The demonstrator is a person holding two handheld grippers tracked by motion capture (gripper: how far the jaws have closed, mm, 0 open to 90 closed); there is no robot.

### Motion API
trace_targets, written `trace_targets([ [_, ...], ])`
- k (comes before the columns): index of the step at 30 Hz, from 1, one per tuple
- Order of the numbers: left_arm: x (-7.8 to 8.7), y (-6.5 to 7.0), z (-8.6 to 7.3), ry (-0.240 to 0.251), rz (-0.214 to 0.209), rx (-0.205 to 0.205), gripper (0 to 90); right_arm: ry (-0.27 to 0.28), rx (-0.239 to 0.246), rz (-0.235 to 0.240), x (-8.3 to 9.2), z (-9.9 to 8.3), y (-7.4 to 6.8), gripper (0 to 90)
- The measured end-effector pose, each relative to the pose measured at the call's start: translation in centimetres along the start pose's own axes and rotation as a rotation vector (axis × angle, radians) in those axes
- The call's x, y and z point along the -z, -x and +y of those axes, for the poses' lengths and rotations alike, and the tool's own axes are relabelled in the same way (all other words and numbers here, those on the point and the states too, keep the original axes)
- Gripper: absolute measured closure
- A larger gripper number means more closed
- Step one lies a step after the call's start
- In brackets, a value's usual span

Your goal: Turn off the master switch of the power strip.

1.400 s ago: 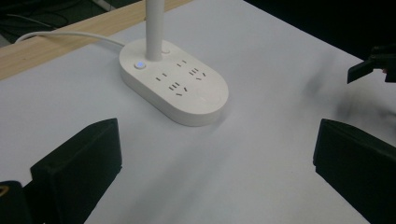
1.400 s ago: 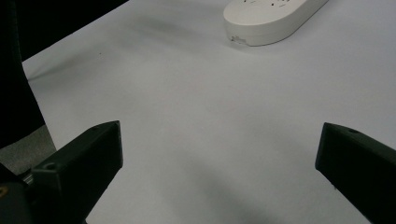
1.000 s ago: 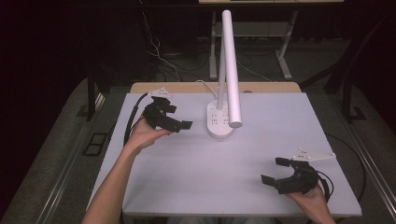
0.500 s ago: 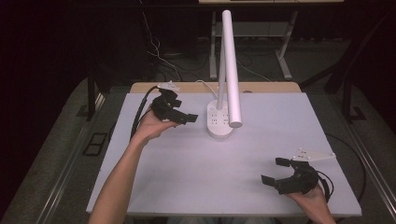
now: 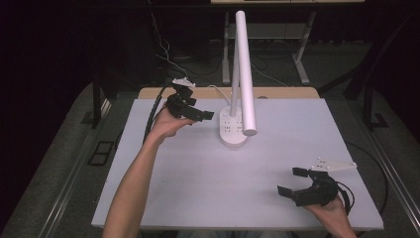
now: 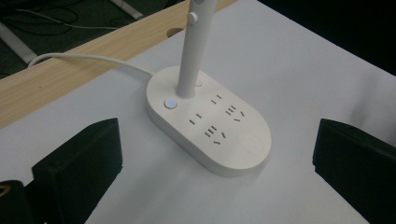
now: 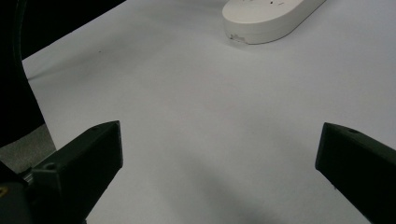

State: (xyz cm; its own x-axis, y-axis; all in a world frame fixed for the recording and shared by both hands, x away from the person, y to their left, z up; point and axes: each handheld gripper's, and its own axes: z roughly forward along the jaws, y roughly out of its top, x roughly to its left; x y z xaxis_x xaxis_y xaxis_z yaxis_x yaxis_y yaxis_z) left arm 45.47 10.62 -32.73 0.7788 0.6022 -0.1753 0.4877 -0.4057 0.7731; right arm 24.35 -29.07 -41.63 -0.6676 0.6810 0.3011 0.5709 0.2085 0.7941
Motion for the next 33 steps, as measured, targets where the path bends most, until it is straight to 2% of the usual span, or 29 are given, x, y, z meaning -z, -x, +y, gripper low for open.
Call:
trace_targets([
  [8,-1.3,-0.8,0.5,-0.005,0.002,0.019,0.9,0.001,-0.004,0.001,0.0,0.0,0.0,0.0],
  [14,-2.1,-1.2,1.3,0.011,0.012,0.051,0.9,0.001,-0.003,0.002,0.1,0.0,0.1,0.0],
  [16,-2.3,-1.5,1.6,-0.002,0.012,0.034,1.0,0.002,-0.005,0.002,0.1,0.0,0.1,0.0],
  [18,-2.6,-1.6,1.7,-0.002,0.014,0.036,1.2,0.002,-0.005,0.000,0.1,0.0,0.1,0.0],
  [19,-2.8,-1.8,1.8,-0.011,0.019,0.022,1.4,0.004,-0.004,-0.003,0.2,0.0,0.1,0.0],
  [24,-3.8,-2.1,2.1,-0.023,0.031,0.027,3.0,0.010,-0.006,-0.008,0.3,-0.1,0.2,0.0],
  [25,-3.9,-2.3,2.2,-0.042,0.028,0.013,3.3,0.010,-0.010,-0.006,0.4,-0.1,0.2,0.0],
  [26,-4.3,-2.2,2.3,-0.020,0.032,0.042,4.2,0.013,-0.010,-0.007,0.3,-0.1,0.2,0.0],
  [27,-4.3,-2.4,2.4,-0.043,0.032,0.012,5.0,0.009,-0.013,-0.009,0.3,-0.1,0.2,0.0],
  [33,-5.6,-2.6,2.5,-0.017,0.030,0.064,8.5,0.008,-0.012,-0.012,0.3,-0.1,0.3,0.0],
])
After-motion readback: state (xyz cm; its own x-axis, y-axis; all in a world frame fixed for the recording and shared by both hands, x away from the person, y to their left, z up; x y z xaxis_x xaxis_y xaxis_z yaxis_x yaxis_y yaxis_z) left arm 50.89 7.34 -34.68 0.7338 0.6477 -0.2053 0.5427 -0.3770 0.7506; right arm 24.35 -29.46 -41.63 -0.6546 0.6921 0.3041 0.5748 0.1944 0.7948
